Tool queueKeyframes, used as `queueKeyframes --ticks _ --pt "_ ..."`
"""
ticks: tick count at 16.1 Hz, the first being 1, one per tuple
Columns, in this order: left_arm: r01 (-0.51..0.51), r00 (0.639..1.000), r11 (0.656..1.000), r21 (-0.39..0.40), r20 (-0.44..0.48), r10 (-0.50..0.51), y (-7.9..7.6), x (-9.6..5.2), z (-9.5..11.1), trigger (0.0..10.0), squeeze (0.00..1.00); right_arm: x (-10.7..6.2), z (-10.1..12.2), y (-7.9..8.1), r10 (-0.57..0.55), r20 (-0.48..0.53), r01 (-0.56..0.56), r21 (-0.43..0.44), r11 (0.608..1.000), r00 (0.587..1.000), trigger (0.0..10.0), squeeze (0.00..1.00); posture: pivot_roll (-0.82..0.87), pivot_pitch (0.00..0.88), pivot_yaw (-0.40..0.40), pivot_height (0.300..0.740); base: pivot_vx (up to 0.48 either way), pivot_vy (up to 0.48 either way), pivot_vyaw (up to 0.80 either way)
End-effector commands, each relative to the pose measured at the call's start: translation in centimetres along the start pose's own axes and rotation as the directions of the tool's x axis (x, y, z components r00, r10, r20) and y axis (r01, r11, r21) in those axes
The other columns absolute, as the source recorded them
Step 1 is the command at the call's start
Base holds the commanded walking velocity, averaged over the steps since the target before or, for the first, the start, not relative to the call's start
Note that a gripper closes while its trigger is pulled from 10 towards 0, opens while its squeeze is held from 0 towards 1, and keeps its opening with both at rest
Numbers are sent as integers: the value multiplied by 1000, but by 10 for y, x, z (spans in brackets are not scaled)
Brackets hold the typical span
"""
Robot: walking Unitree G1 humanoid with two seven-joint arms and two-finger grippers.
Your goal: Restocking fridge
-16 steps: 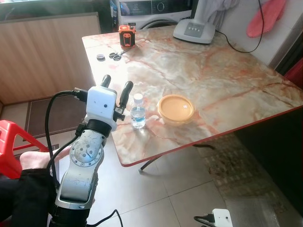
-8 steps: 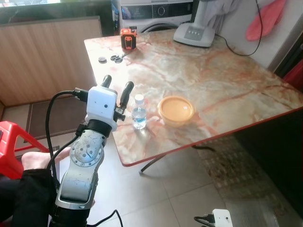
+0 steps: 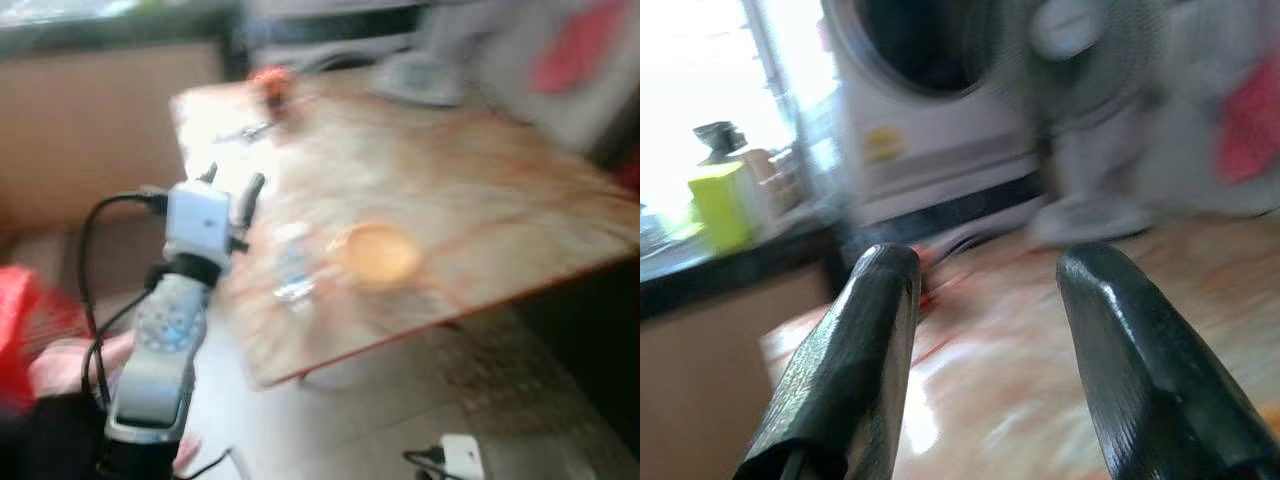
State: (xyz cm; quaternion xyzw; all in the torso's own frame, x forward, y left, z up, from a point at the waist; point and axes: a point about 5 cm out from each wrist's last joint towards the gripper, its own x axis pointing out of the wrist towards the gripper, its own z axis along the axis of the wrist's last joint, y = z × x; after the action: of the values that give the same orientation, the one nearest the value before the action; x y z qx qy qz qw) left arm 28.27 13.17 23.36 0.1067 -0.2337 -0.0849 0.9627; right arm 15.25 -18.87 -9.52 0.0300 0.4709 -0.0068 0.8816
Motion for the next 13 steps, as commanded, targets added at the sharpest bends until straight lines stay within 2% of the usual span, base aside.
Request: queueKeyframes --ticks 1,4,7,11,12,13 --pt "31 999 999 -19 25 -31 -8 1 6 10000 0 -3 -9 -9 -27 -27 27 15 1000 999 10000 0 -8 92 -65 740 255 0 -712" --pt "33 999 999 -17 27 -32 -8 1 7 10000 0 -3 -8 -9 -27 -26 27 9 1000 999 10000 0 -8 101 -66 740 252 0 0" --pt "45 998 999 -27 33 -44 -11 -1 8 10000 0 -3 -8 -10 -25 -31 25 1 1000 999 10000 0 -4 105 -68 740 0 0 0" --pt "66 997 991 -117 35 -62 -22 -3 20 10000 0 -3 -8 -10 -26 -33 25 -5 1000 999 10000 0 8 113 -70 740 0 0 0" --pt "18 1000 980 -200 6 -17 -28 -4 26 10000 0 -3 -8 -10 -28 -35 28 -9 1000 999 10000 0 15 115 -71 740 0 0 0" --pt "3 1000 974 -229 -12 -6 -31 -4 31 10000 0 -3 -8 -11 -28 -37 28 -11 1000 999 10000 0 15 115 -71 740 0 0 0"
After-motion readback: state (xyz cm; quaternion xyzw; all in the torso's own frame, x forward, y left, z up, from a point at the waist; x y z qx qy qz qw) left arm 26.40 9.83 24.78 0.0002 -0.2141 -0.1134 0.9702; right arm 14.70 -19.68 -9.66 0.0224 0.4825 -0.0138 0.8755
